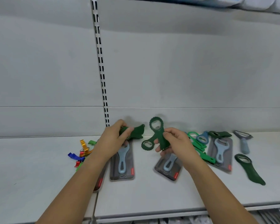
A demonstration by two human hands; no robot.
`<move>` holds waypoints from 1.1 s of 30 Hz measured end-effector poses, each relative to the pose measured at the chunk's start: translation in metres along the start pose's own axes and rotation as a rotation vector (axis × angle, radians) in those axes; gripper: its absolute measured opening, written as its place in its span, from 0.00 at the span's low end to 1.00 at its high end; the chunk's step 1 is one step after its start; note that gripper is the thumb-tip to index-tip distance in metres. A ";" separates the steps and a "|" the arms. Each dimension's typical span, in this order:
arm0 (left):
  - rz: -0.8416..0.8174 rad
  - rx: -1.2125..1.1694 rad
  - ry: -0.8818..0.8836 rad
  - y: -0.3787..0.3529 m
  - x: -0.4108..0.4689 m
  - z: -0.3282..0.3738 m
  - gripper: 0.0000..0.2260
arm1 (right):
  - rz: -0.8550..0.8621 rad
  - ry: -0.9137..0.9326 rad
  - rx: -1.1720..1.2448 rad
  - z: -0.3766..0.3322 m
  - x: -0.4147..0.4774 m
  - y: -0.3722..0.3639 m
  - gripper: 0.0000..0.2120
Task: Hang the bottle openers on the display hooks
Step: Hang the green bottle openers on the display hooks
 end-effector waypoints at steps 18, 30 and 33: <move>0.064 -0.535 0.258 0.041 -0.052 -0.004 0.08 | -0.187 -0.119 0.321 0.010 -0.016 -0.050 0.09; 0.481 -0.408 0.509 0.145 -0.198 -0.068 0.19 | -0.578 -0.226 0.344 0.039 -0.065 -0.201 0.11; 0.652 -0.376 0.614 0.177 -0.252 -0.092 0.21 | -0.672 -0.267 0.312 0.055 -0.086 -0.256 0.11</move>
Point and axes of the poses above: each hand's wrist, its own x-axis towards the middle knuckle, its own y-axis out of the back of the hand, z = x × y, the point moved 6 cm from there along x, towards the middle knuckle, and after that the axes turned 15 degrees about x, right-handed, at the moved point
